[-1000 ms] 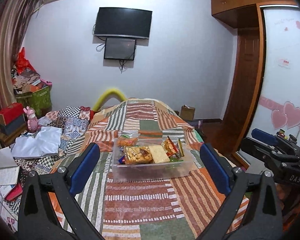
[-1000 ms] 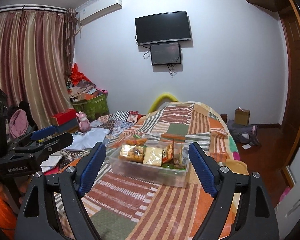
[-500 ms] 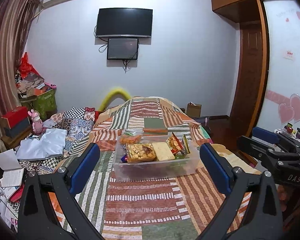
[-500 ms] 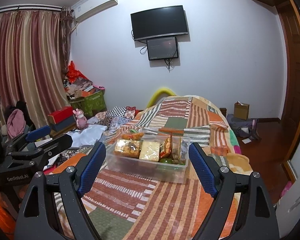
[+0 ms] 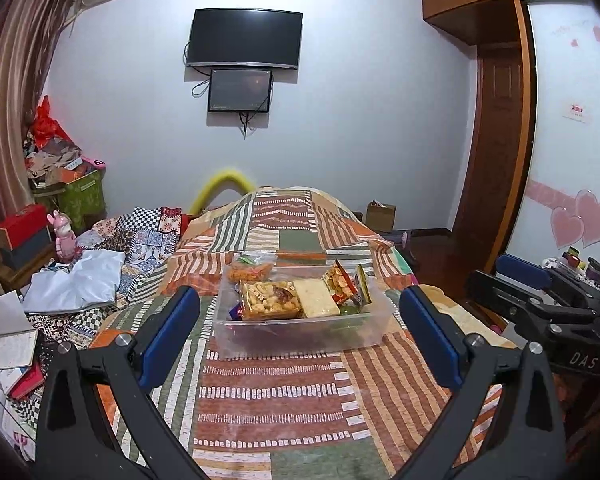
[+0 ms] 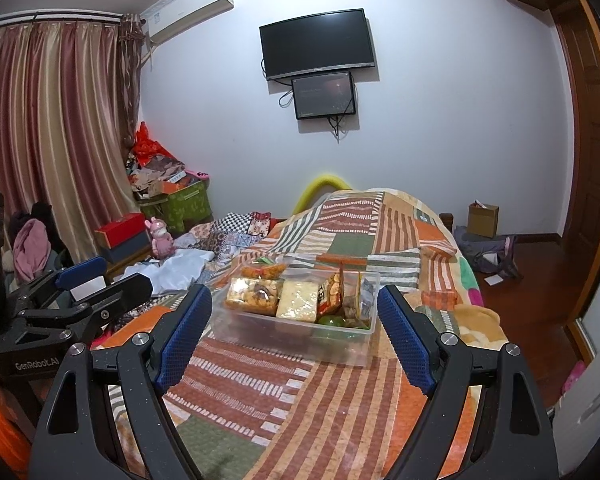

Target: Organize snacks

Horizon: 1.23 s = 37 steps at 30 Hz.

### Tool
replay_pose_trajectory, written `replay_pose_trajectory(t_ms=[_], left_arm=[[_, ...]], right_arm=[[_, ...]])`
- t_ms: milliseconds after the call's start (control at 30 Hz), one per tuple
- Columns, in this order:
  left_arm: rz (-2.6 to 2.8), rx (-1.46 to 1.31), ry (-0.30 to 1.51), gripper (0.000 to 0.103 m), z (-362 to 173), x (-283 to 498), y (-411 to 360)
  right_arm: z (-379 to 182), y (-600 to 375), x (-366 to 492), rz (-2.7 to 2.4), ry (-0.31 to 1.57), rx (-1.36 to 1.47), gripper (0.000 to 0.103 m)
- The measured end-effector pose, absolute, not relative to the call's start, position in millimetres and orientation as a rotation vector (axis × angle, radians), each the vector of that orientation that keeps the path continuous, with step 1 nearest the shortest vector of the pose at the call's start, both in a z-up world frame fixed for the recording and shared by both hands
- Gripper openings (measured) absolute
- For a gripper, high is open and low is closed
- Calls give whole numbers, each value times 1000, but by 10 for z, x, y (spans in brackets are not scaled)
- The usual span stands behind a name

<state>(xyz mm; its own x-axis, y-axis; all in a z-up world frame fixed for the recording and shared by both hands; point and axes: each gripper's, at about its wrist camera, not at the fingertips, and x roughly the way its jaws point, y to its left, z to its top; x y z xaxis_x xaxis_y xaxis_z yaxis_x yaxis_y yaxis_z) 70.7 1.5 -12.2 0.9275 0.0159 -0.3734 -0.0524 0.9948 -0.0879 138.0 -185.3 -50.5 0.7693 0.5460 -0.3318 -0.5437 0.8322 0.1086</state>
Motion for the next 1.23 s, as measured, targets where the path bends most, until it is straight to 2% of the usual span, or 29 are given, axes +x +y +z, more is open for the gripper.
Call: replay_pose_trajectory(t_ms=[1233], left_arm=[[4,-106,372,101,-73,693,-19]], right_arm=[[-503,-1854,1388,593,362,8,83]])
